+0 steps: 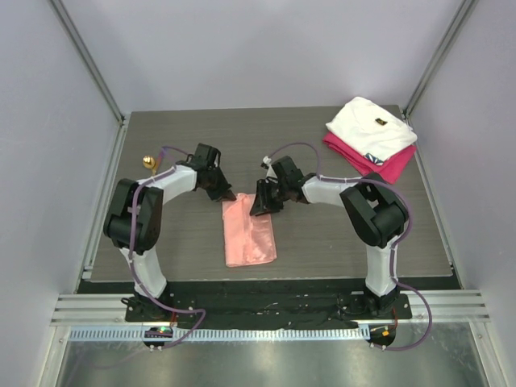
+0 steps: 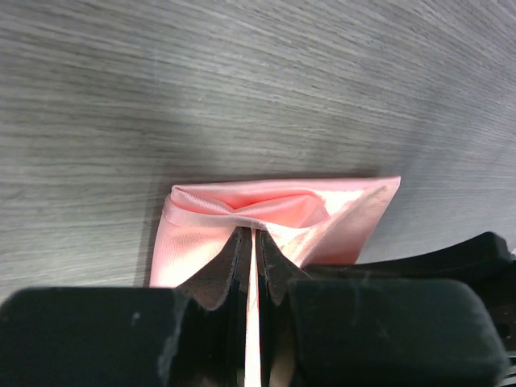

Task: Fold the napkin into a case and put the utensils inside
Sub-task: Smooth out the 2/3-rectangle-folded napkin at the center of the board.

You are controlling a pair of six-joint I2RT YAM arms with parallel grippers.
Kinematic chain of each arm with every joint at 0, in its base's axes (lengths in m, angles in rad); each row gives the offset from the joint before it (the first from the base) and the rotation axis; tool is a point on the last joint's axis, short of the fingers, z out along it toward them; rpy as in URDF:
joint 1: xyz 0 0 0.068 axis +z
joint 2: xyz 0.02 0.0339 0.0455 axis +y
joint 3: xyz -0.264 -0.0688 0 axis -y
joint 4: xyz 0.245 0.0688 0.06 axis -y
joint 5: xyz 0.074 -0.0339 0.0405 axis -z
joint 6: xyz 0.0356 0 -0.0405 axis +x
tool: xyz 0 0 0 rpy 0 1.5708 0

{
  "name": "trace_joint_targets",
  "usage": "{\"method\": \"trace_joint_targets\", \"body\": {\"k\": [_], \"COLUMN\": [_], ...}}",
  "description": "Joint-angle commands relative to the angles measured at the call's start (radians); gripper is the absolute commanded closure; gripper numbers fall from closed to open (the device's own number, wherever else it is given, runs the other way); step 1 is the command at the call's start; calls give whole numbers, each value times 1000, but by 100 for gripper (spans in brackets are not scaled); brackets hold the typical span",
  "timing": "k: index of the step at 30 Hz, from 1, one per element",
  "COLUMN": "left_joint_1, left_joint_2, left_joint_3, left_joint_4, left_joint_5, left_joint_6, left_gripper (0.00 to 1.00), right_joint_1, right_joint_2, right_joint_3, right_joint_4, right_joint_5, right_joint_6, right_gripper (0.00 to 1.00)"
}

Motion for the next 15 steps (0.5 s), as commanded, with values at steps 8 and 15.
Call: {"method": "trace_joint_targets", "body": {"k": [8,15], "left_joint_1": [-11,-31], "left_joint_2": [50,-179], "left_joint_3": [80,-15], "left_joint_4": [44,7], "left_joint_5": [-3,-60], "left_joint_6": [-3,74], "left_gripper": [90,57], "right_joint_1": [9,21], "right_joint_2": [-18,-139], "right_joint_3": [-9,-68], "right_joint_4": [65,63], "right_joint_5": [-1,39], "right_joint_6": [7,16], "right_gripper": [78,75]}}
